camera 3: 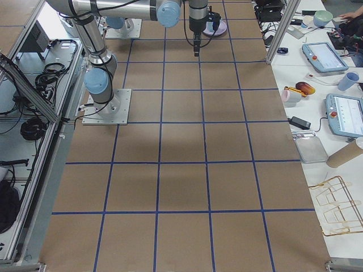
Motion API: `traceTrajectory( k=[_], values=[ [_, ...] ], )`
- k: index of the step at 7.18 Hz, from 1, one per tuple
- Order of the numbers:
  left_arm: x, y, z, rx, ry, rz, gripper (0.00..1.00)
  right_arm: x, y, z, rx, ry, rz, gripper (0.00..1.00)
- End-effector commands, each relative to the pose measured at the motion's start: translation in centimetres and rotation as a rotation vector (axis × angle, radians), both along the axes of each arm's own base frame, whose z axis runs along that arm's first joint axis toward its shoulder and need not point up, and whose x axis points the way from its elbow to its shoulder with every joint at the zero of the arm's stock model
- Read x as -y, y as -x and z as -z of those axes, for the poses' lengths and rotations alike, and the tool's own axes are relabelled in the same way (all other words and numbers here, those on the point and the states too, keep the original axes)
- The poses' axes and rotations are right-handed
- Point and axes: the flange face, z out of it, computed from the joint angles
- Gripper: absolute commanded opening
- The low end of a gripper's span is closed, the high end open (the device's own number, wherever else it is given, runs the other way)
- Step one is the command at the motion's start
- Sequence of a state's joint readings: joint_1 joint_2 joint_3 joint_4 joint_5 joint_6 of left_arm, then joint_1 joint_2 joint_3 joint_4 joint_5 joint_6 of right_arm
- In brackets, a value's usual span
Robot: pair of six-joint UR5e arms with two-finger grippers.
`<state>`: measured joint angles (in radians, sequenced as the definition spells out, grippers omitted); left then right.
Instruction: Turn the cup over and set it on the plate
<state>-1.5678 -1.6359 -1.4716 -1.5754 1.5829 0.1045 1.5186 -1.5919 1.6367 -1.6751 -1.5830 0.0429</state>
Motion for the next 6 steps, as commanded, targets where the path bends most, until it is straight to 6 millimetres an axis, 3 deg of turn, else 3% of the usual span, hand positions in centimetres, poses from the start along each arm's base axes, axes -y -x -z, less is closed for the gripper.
traceTrajectory(
  k=[1,6],
  values=[
    [0.69,-1.62,-0.6,-0.078,0.025,-0.038,1.0,0.03,0.0,0.06,0.0,-0.001,0.0,1.0],
    [0.67,-2.36,-0.67,-0.062,0.025,-0.048,1.0,-0.01,0.0,-0.02,0.0,0.0,0.0,1.0]
  ],
)
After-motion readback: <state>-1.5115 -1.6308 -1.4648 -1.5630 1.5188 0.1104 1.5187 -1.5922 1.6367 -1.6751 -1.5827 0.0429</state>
